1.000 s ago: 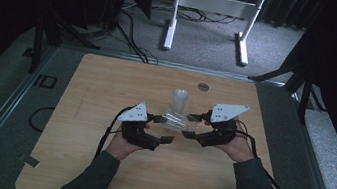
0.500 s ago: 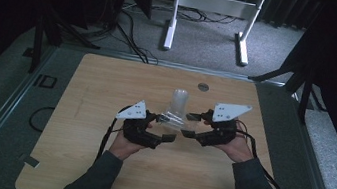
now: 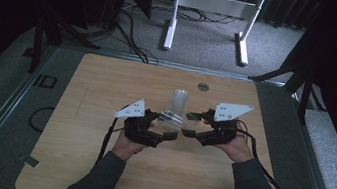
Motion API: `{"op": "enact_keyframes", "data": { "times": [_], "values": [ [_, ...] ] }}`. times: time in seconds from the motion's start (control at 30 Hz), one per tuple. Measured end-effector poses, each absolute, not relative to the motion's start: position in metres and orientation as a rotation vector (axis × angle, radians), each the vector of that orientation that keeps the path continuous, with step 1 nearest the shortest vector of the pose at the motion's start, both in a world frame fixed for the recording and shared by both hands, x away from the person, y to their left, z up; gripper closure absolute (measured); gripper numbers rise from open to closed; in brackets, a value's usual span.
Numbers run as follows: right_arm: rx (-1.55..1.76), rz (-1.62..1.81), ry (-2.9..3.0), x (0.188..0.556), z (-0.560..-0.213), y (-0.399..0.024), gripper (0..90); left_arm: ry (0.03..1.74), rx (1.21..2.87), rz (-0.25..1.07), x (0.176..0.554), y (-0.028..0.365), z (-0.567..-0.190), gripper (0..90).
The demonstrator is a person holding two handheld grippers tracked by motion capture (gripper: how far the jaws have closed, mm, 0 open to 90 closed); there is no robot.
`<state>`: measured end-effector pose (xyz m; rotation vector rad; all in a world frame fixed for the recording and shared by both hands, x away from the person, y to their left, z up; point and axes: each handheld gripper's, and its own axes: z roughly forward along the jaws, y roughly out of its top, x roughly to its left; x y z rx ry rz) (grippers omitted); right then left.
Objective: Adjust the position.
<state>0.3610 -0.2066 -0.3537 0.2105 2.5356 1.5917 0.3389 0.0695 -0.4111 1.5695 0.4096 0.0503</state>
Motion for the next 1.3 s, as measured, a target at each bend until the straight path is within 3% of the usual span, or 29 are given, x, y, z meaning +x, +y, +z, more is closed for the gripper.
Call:
{"op": "enact_keyframes", "data": {
  "times": [1.3],
  "values": [
    [0.189, 1.608, 2.517, 0.3597, -0.3600, -0.2058, 41.1, 0.423, 1.516, 0.060, 0.3405, 0.0626, -0.4086, 23.6]
  ]
}}
